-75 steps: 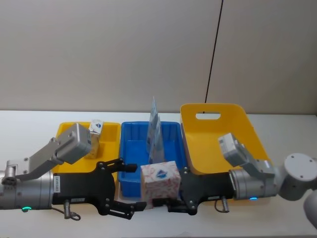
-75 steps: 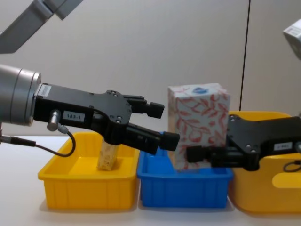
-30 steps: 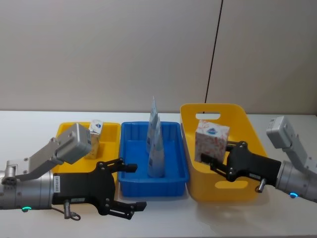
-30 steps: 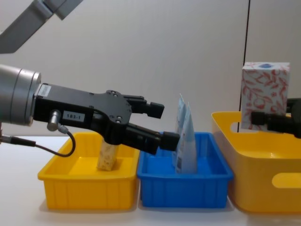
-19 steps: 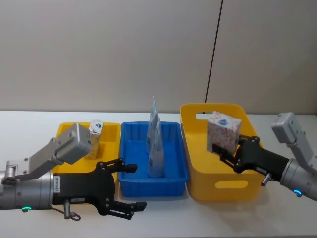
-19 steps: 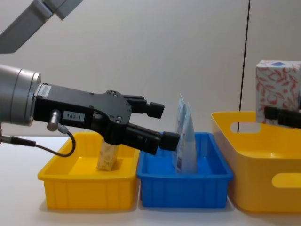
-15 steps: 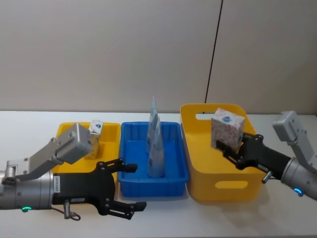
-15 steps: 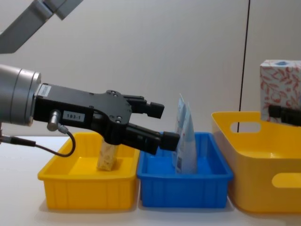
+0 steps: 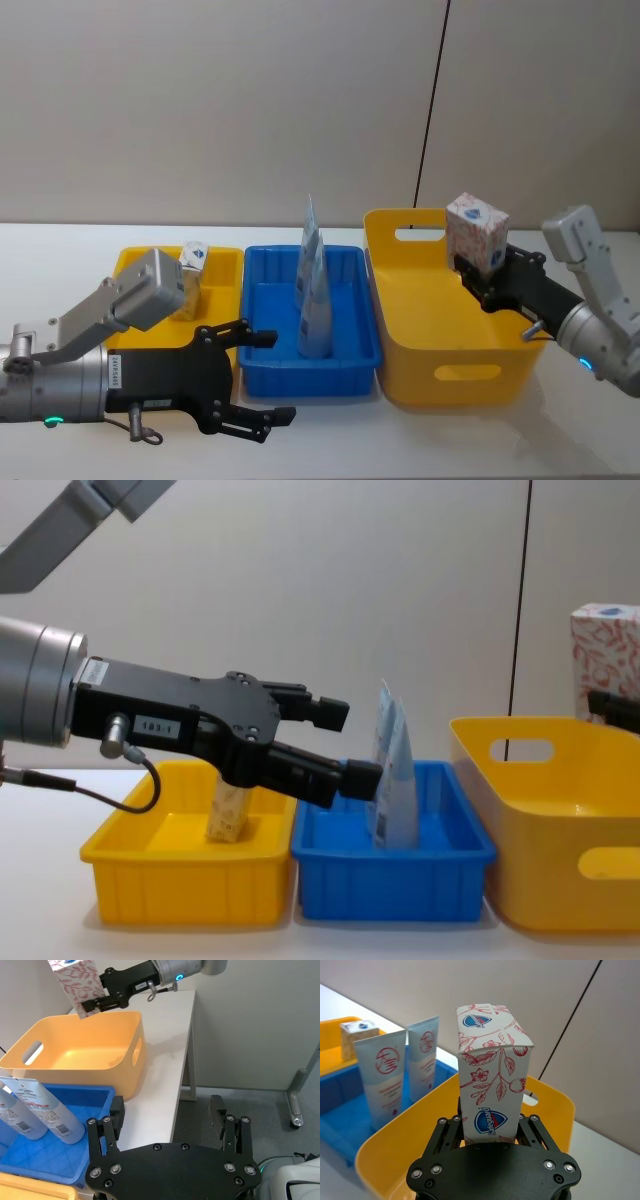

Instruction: Bimanual collaborative sorting of washing and personal care products

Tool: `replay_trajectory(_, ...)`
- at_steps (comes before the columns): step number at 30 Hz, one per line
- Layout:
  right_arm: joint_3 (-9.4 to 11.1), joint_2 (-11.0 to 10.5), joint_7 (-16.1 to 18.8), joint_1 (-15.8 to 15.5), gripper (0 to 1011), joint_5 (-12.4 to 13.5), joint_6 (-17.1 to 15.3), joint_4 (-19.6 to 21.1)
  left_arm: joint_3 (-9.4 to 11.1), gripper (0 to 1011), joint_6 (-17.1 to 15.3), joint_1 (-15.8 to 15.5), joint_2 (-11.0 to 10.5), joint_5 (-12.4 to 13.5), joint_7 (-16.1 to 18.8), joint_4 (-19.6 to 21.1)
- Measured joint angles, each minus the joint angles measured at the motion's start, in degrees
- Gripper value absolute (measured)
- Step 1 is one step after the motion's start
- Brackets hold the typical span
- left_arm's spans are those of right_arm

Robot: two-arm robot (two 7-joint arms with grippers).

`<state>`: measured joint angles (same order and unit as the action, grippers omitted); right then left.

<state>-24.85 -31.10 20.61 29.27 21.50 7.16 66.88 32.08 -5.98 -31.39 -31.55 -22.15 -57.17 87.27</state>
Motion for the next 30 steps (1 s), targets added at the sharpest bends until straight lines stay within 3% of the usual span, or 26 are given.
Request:
replay_trajectory(10,-1.31,3.54,-1.42,4.04,383,-2.76,0.44,-5.15,0.0,1001,0.0,0.0,0.0,0.0,0.0,0.0)
replay_trajectory(30,-3.54,10.12,2.36,13.69,383,-5.47,3.63,-19.39,0.0,1001,0.0,0.0,0.0,0.0,0.0,0.0)
